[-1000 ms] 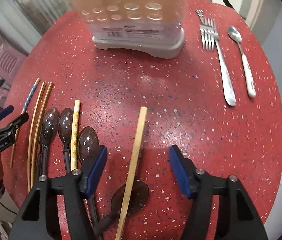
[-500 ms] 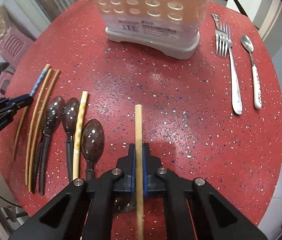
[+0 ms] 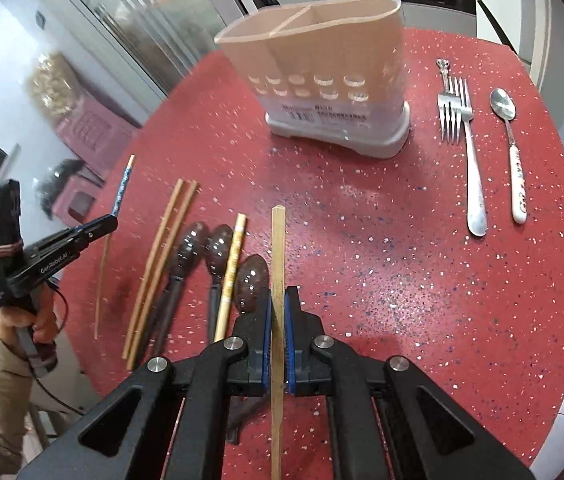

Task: Organize utensils
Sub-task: 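Lift both chopsticks and carry them over the beige caddy with both grippers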

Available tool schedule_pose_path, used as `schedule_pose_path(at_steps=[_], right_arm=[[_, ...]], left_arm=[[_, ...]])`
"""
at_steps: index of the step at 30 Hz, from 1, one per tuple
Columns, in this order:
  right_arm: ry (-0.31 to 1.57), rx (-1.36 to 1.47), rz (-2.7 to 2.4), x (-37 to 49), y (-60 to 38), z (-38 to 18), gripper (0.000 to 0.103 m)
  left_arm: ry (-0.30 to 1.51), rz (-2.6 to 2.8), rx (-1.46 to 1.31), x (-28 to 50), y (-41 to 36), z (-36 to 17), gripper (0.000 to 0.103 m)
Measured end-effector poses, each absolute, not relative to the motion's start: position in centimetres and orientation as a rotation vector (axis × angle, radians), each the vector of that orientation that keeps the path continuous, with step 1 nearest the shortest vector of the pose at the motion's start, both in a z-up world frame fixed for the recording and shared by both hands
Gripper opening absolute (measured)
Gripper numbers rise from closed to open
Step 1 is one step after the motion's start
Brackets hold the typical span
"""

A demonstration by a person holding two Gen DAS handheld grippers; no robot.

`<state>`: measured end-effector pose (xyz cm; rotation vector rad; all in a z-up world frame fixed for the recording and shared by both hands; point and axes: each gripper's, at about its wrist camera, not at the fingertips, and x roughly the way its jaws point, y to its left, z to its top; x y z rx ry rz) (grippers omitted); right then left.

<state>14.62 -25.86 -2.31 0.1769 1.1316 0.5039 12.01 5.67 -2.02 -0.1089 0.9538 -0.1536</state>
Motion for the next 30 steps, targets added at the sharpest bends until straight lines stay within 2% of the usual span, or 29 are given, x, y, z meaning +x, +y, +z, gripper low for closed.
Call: schedule_pose_path(at_steps=[8, 21, 30], right_arm=[[1.004, 0.235, 0.567, 14.1, -27.5, 2.1, 0.007], [0.736, 0.209, 0.518, 18.9, -28.8, 13.9, 0.007], [0.592, 0.216, 0.407, 25.0, -29.3, 18.3, 0.007]], left_arm=[[0.773, -0.226, -0.195, 11.0, 3.8, 5.4, 0.032], [0.529, -0.281, -0.229, 18.4, -1.4, 14.7, 0.032], [0.414, -0.259, -0.263, 25.2, -4.0, 16.6, 0.032]])
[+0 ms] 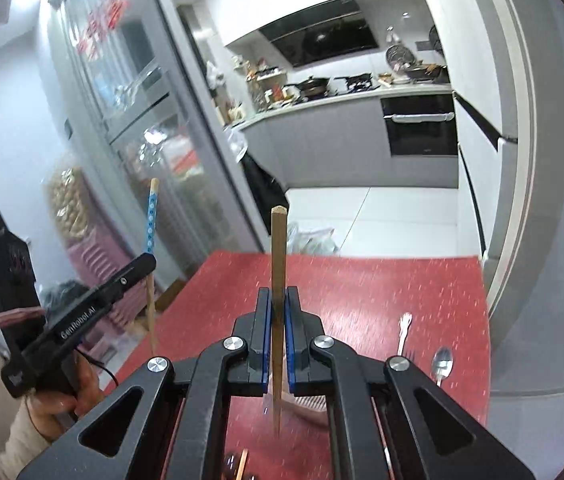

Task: Organize utensils
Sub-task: 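Lift both chopsticks and carry them over the beige caddy with both grippers, then open both grippers to drop the chopsticks into the caddy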

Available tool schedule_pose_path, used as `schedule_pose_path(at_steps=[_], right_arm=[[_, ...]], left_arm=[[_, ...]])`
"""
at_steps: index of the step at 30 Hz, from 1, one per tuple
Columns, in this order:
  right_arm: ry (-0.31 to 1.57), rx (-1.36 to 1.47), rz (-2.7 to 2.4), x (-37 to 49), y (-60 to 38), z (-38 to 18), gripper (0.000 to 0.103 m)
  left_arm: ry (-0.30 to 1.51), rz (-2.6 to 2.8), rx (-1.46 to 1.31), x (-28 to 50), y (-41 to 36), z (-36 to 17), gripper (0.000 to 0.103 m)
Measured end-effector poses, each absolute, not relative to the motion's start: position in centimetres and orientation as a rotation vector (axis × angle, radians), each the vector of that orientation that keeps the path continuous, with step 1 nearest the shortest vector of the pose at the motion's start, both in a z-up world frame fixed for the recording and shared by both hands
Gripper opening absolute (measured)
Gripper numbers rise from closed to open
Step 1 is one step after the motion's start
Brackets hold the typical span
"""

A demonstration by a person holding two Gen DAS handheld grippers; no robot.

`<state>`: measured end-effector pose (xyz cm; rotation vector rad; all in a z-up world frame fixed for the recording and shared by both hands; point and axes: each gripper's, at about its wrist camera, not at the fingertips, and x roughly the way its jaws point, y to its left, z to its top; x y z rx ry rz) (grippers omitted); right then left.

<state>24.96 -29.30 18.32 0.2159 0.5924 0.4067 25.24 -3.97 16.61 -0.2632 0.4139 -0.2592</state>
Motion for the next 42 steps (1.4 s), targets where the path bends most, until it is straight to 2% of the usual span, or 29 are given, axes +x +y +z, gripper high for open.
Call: schedule_pose_path(at_steps=[10, 19, 28, 35, 42], right_arm=[[0.503, 0.153, 0.362, 28.3, -28.3, 18.7, 0.007], [0.527, 0.077, 0.336, 30.0, -27.0, 13.0, 0.007], [0.597, 0.011, 0.365, 30.6, -25.6, 8.5, 0.007], [0.687, 0.115, 0.385, 33.0, -27.0, 7.9, 0.007], [0.743, 0.156, 0.391, 34.6, -27.4, 6.8, 0.007]], left_arm=[[0.314, -0.217, -0.298, 30.6, -5.9, 13.9, 0.032], [0.267, -0.155, -0.259, 31.4, -6.8, 9.1, 0.032], [0.337, -0.131, -0.162, 30.6, -8.0, 5.8, 0.032], [0.442, -0.108, -0.098, 30.2, -8.1, 4.9, 0.032], [0.467, -0.101, -0.086, 29.2, -7.7, 5.3, 0.033]])
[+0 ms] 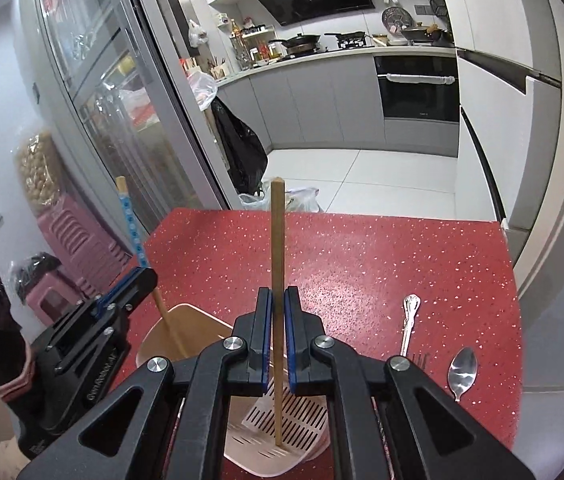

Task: Organize utensils
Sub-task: 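Open both grippers to drop the chopsticks into the caddy, then move both grippers back to the utensils and close the right gripper on a brown spoon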

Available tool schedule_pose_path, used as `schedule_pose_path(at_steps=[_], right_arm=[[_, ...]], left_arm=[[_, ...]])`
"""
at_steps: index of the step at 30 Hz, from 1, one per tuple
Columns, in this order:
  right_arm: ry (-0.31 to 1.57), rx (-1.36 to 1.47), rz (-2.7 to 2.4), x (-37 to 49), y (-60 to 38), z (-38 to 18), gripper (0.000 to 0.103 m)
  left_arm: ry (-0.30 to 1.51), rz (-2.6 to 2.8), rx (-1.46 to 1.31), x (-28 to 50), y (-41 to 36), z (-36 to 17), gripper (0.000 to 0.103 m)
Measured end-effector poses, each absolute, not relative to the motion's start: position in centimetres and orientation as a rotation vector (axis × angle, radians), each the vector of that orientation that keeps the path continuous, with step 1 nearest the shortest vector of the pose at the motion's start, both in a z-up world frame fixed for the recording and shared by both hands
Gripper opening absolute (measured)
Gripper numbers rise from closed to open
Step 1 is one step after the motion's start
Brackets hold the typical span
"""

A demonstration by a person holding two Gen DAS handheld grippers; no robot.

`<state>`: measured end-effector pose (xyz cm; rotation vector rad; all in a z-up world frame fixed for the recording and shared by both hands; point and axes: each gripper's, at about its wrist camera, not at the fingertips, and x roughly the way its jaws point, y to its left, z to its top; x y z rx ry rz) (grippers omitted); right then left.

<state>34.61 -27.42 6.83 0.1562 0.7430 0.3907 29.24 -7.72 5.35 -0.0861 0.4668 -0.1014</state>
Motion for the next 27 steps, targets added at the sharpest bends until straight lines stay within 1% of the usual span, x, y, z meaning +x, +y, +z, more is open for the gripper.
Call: schedule_pose_path(at_steps=[2, 3, 4, 5, 6, 7, 8, 10, 14, 18, 20, 22, 23, 26, 27], right_arm=[[0.753, 0.162, 0.393, 34.8, -27.4, 6.9, 0.009], [0.753, 0.167, 0.394, 34.8, -27.4, 6.9, 0.015], [0.752, 0.174, 0.393, 34.7, -27.5, 7.0, 0.028], [0.75, 0.181, 0.391, 34.4, -27.6, 7.0, 0.035], [0.746, 0.188, 0.39, 34.3, -27.7, 7.0, 0.046], [0.734, 0.194, 0.388, 34.0, -27.9, 7.2, 0.047], [0.728, 0.196, 0.388, 33.6, -27.9, 7.3, 0.047], [0.718, 0.196, 0.39, 33.1, -28.1, 7.7, 0.047], [0.701, 0.21, 0.389, 31.6, -28.6, 8.3, 0.047], [0.692, 0.212, 0.383, 29.8, -29.1, 8.5, 0.053], [0.692, 0.213, 0.386, 28.8, -29.2, 8.5, 0.06], [0.694, 0.218, 0.393, 27.8, -29.3, 8.4, 0.078], [0.692, 0.222, 0.398, 27.1, -29.4, 8.3, 0.082], [0.706, 0.236, 0.413, 25.1, -29.3, 7.6, 0.09], [0.721, 0.239, 0.416, 24.6, -29.2, 7.4, 0.096]], left_arm=[[0.475, -0.098, -0.107, 29.0, -7.4, 5.5, 0.033], [0.475, -0.098, -0.113, 28.9, -7.2, 5.5, 0.033], [0.477, -0.097, -0.115, 28.8, -7.2, 5.5, 0.033], [0.487, -0.093, -0.112, 28.8, -7.2, 5.4, 0.036], [0.494, -0.088, -0.108, 28.8, -7.1, 5.3, 0.059], [0.5, -0.079, -0.105, 28.8, -7.1, 5.3, 0.08], [0.492, -0.059, -0.109, 28.6, -7.0, 5.3, 0.103], [0.47, -0.063, -0.111, 28.2, -7.0, 5.5, 0.103], [0.493, -0.06, -0.09, 28.0, -7.2, 5.9, 0.103], [0.477, -0.049, -0.082, 26.4, -6.8, 6.7, 0.103], [0.474, -0.05, -0.086, 25.3, -6.3, 7.0, 0.103], [0.493, -0.062, -0.1, 23.9, -5.6, 7.1, 0.103], [0.514, -0.069, -0.112, 23.2, -5.1, 7.0, 0.103], [0.57, -0.088, -0.156, 21.3, -3.7, 6.3, 0.103], [0.595, -0.083, -0.167, 20.5, -3.1, 5.8, 0.103]])
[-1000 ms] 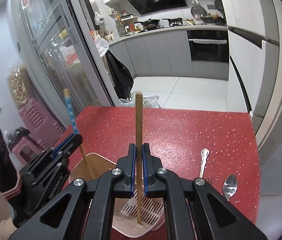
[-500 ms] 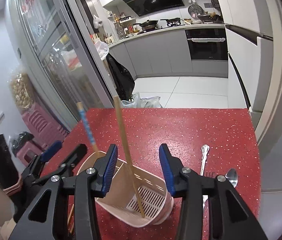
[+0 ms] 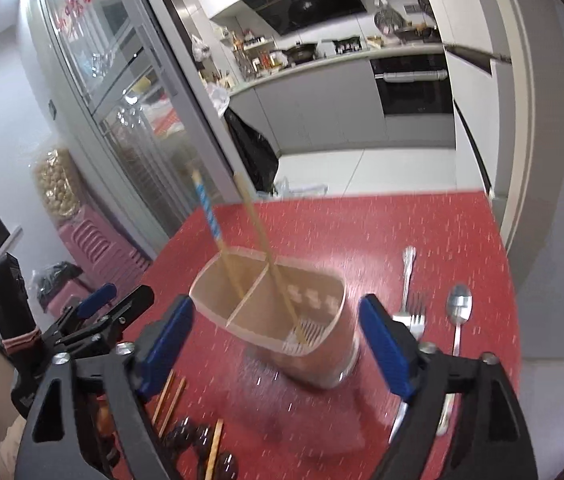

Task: Organize utensils
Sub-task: 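Move both grippers back to the utensils and close the right gripper on a brown spoon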

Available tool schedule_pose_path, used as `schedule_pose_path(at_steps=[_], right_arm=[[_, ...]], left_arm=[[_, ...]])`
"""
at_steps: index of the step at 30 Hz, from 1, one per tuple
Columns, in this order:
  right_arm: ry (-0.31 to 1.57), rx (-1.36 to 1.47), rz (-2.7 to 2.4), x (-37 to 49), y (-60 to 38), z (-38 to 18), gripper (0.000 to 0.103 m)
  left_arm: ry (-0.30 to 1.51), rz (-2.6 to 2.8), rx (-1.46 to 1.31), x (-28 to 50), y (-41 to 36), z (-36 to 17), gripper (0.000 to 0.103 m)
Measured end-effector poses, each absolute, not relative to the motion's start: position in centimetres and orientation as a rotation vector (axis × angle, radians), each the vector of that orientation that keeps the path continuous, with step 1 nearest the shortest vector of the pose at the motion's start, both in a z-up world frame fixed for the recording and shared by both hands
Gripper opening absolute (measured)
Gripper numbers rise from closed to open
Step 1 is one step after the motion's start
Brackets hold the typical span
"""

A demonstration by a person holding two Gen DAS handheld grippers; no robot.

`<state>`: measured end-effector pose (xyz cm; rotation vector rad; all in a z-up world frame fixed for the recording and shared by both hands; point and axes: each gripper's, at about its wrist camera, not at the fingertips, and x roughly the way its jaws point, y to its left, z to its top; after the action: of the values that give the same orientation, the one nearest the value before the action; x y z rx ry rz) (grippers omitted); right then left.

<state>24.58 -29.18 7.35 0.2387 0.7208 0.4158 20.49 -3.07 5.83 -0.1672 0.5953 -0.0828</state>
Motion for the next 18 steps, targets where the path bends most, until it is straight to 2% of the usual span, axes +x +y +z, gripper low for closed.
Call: schedule_pose_path(at_steps=[1, 10, 18], right_arm=[[0.739, 0.242, 0.419, 23.9, -29.0, 6.9, 0.103], [1.012, 0.277, 0.441, 18.6, -27.4, 0.1, 0.103], [1.226, 0.321, 0.399, 15.0, -26.8, -5.5, 0.103]], left_arm=[[0.616, -0.075, -0.171, 19.8, -2.6, 5.4, 0.103], [0.844, 0.027, -0.193, 12.9, 1.6, -1.2, 0.103], [0.932, 0.067, -0.173, 9.4, 4.4, -4.5, 0.103]])
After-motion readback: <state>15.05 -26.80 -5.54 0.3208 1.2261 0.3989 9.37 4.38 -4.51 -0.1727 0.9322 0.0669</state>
